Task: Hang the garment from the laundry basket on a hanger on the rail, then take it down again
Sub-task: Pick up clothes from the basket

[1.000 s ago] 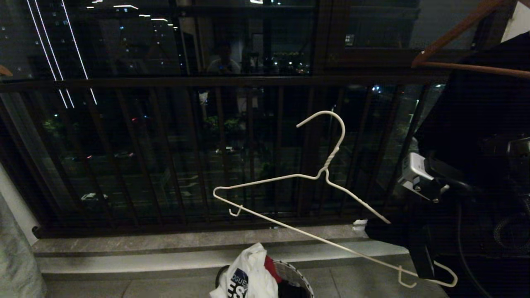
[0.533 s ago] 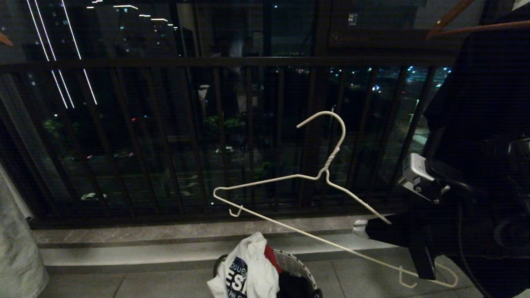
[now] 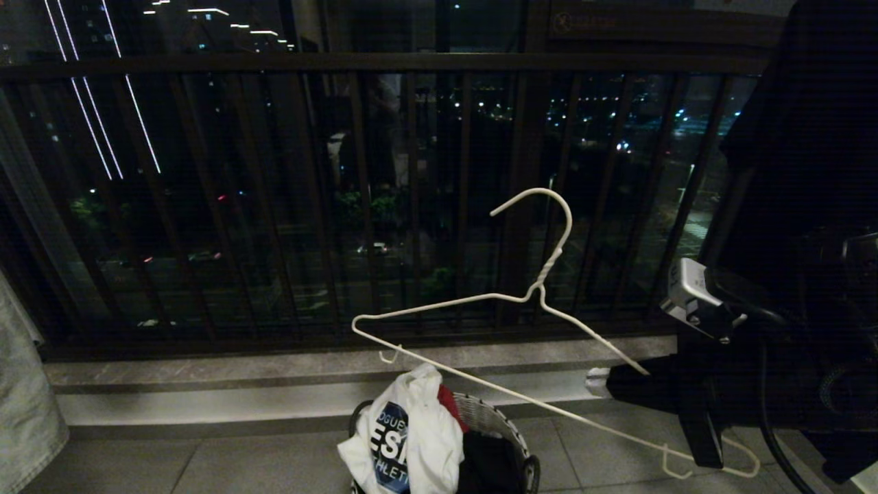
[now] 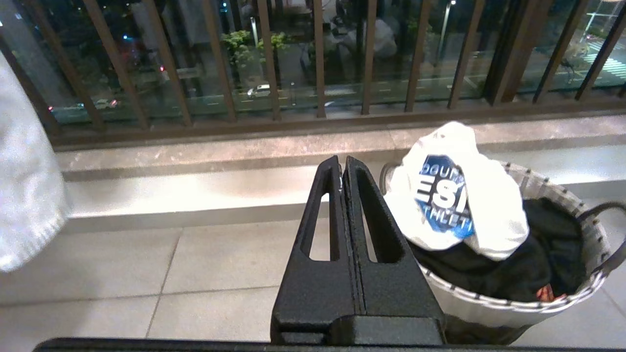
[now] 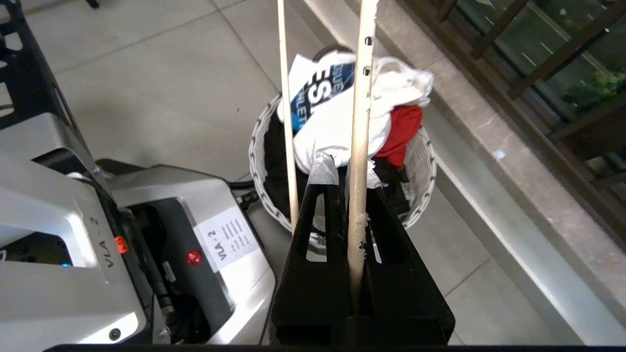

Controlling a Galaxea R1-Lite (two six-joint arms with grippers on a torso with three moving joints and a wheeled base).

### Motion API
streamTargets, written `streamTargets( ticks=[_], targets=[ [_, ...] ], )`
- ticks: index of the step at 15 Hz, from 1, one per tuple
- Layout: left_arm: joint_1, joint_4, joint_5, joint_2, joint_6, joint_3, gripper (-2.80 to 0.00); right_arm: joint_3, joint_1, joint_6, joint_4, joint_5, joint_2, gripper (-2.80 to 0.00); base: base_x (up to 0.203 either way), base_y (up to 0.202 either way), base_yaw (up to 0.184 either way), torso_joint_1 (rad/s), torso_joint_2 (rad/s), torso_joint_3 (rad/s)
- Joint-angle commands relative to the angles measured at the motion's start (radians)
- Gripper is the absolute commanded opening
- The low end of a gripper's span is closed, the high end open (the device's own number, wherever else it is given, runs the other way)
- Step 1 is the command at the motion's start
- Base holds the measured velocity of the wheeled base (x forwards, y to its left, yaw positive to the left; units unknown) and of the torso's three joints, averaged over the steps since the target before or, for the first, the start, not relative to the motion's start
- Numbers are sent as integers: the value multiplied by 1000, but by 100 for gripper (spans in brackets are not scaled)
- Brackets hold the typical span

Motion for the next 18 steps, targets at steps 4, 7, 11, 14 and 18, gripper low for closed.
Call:
streamTargets(
  ticks=[4,7,11,14,18],
  targets=[
    [0,0,-1,1,0,0,-280,3,-1,-7,-1,3,0,-280,0,0,0,-73,444,360],
    [0,0,1,1,0,0,-280,3,0,-8,-1,3,0,-280,0,0,0,12,85,66],
    [0,0,1,1,0,0,-280,3,0,-7,-1,7,-4,-280,0,0,0,1,-7,1],
    [0,0,1,1,0,0,-280,6,-1,-1,-17,8,-7,-280,0,0,0,-22,136,119],
    [0,0,0,1,0,0,-280,59,-1,-2,-110,6,-7,-280,0,0,0,0,22,15]
  ],
)
